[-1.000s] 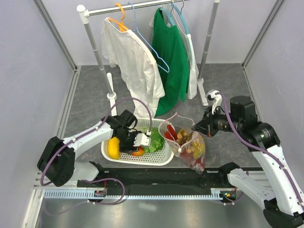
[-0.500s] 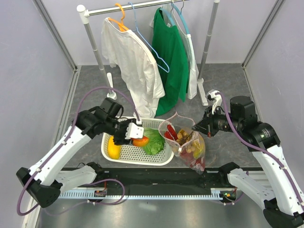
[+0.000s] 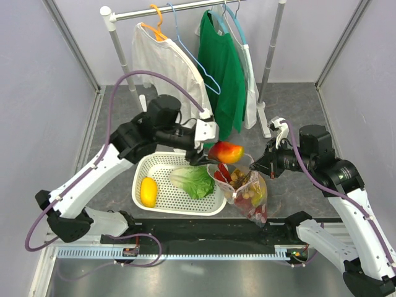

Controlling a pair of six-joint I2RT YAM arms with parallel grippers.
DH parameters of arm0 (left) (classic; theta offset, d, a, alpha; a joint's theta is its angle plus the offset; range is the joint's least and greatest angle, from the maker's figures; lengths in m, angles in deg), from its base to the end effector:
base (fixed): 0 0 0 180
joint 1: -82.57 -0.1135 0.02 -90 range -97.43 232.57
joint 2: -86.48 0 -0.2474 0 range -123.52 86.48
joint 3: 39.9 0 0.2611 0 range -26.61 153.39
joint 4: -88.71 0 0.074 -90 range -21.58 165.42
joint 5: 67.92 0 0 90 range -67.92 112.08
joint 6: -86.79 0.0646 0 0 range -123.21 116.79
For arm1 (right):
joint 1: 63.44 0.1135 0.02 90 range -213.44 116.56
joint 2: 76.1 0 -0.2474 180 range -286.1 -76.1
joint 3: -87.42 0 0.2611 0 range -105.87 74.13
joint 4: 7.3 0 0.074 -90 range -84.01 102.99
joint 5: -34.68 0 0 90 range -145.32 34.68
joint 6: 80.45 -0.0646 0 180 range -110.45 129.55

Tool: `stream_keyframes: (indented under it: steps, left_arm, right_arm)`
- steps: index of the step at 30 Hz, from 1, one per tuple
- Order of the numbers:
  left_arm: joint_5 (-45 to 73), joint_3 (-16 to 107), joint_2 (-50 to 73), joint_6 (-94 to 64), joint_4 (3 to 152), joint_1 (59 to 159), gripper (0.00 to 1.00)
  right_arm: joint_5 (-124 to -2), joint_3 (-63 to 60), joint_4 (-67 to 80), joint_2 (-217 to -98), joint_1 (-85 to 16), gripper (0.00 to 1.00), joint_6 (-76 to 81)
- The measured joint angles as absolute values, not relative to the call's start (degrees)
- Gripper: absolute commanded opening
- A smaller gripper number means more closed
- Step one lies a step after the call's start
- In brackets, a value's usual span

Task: Place the food in the zip-top bag and seal the zipper
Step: Place the fake fruit in the zipper food storage bag.

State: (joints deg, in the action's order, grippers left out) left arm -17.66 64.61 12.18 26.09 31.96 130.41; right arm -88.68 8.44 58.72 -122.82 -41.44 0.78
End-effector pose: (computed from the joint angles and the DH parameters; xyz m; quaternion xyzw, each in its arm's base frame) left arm 0.1636 -0.2422 0.4278 0.6385 0.5140 -0.3650 0.4416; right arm 0.1513 0.0995 0.3619 -0.2317 0.8236 0.3639 0.3681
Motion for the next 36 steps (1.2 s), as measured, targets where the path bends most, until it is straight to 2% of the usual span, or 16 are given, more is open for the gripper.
stream_keyframes:
  steps: [3,4,7,10,19,24,30,36]
  left_arm:
    - [-16.92,61.57,10.98,24.32,37.01,133.58,0.3]
    - [-16.75,60.48,10.52,23.95,38.26,134.52,0.46]
    - [-15.41,58.75,8.47,23.31,40.29,136.44,0.66]
    - [-14.39,58.3,6.59,23.18,40.53,137.01,0.74]
    - [-14.67,56.42,8.05,22.55,41.01,137.03,0.76]
    - [-15.76,56.42,8.05,22.37,41.12,137.27,0.56]
    - [-16.0,56.48,6.3,22.04,42.02,140.72,0.41]
    - [-15.41,56.55,1.21,21.43,43.42,144.77,0.4]
  right_arm:
    - [-88.9,8.44,58.72,-122.78,-41.44,0.0,0.69]
    - [-88.97,8.44,58.72,-122.71,-41.44,0.0,0.6]
    - [-89.03,8.44,58.74,-122.54,-41.44,0.0,0.6]
    - [-89.03,8.42,58.81,-122.43,-41.44,0.0,0.62]
    - [-89.97,8.2,58.85,-121.6,-41.44,0.0,0.25]
    - [-90.23,7.08,59.09,-121.31,-41.44,0.0,0.21]
    - [-90.93,6.89,59.25,-121.27,-41.44,0.0,0.1]
    - [-91.17,6.8,59.27,-121.29,-41.44,0.0,-0.73]
